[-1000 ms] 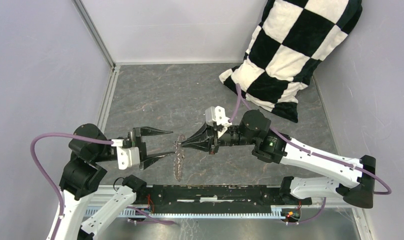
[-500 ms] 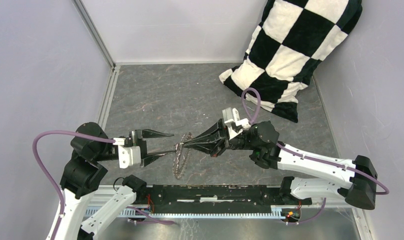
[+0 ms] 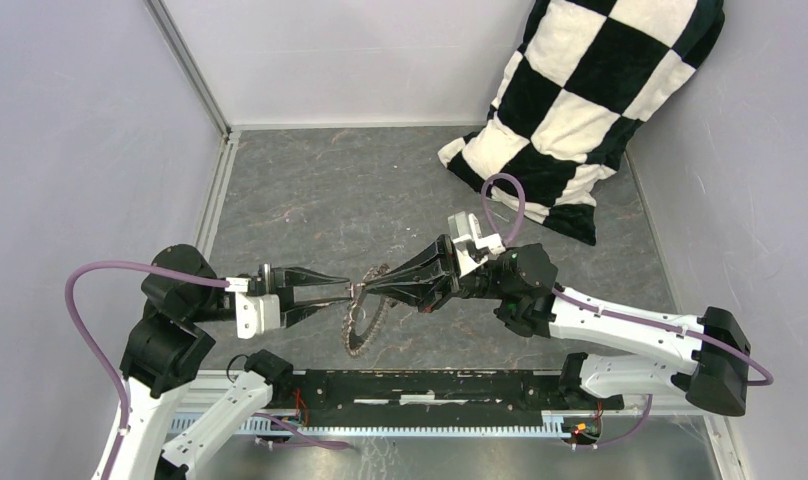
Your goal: Put the keys on the keyring
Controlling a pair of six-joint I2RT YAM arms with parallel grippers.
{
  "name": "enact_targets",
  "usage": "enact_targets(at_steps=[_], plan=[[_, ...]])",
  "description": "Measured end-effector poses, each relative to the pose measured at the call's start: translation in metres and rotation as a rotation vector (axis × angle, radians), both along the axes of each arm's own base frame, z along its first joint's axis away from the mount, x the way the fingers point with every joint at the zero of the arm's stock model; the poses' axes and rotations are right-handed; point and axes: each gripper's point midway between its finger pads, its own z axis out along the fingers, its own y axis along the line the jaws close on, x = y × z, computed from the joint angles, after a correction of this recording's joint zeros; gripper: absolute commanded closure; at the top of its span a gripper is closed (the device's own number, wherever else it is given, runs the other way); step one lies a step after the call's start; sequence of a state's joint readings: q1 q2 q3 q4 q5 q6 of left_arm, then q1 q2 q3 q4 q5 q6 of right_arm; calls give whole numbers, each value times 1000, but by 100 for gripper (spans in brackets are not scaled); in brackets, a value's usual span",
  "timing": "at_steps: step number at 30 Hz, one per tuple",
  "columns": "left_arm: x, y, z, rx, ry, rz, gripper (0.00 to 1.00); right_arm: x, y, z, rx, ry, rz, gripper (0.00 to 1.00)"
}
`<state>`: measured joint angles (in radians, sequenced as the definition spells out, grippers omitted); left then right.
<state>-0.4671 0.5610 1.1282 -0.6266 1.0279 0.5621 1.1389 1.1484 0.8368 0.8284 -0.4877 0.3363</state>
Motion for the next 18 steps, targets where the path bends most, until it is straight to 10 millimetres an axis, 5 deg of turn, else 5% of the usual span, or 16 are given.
enact_targets(at_steps=[18], plan=[[-6, 3, 0, -5, -23, -7, 98, 1, 10, -11, -43, 26, 2, 100]])
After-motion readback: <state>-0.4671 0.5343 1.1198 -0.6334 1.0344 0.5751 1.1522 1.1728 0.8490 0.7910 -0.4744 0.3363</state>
